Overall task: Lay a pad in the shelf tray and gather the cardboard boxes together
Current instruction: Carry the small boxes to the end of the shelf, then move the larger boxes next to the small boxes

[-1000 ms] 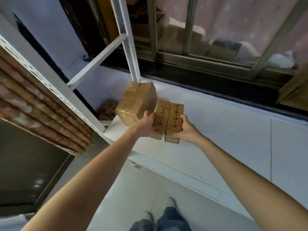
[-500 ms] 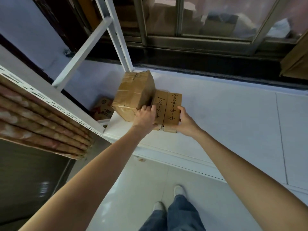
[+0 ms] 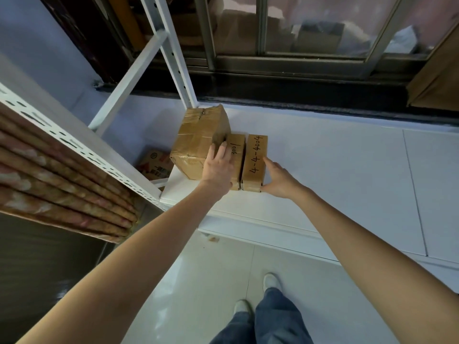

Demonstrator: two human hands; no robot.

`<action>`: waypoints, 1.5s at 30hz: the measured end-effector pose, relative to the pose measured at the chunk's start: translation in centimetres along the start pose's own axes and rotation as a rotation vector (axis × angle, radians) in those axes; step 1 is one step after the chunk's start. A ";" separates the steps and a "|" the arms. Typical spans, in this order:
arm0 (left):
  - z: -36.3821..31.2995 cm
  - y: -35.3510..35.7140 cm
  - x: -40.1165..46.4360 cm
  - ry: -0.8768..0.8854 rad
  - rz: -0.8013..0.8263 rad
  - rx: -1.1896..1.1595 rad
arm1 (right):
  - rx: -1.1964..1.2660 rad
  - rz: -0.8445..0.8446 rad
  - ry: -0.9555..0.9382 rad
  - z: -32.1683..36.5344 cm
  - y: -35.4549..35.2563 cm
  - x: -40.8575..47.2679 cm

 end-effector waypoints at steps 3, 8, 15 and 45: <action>0.3 -2.0 -0.8 0.022 -0.032 -0.045 | 0.011 -0.055 -0.023 0.4 -1.5 -1.7; 0.5 -6.8 -1.0 0.039 -0.158 -0.121 | -0.033 -0.224 -0.038 0.1 -6.2 -6.0; -2.3 -15.7 -0.5 0.088 -0.346 -0.310 | -0.039 -0.484 0.002 -3.0 -14.2 -14.2; -42.9 -43.7 0.9 0.440 -0.566 -0.506 | -0.027 -0.819 0.189 -39.1 -36.8 -46.1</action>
Point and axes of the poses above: each hand's wrist, its own x-axis towards the middle knuckle, its own y-axis out of the palm, z = x × y, the point moved 1 cm from there along x, towards the middle knuckle, and after that the axes turned 3 degrees about y, right-handed, at the moved point
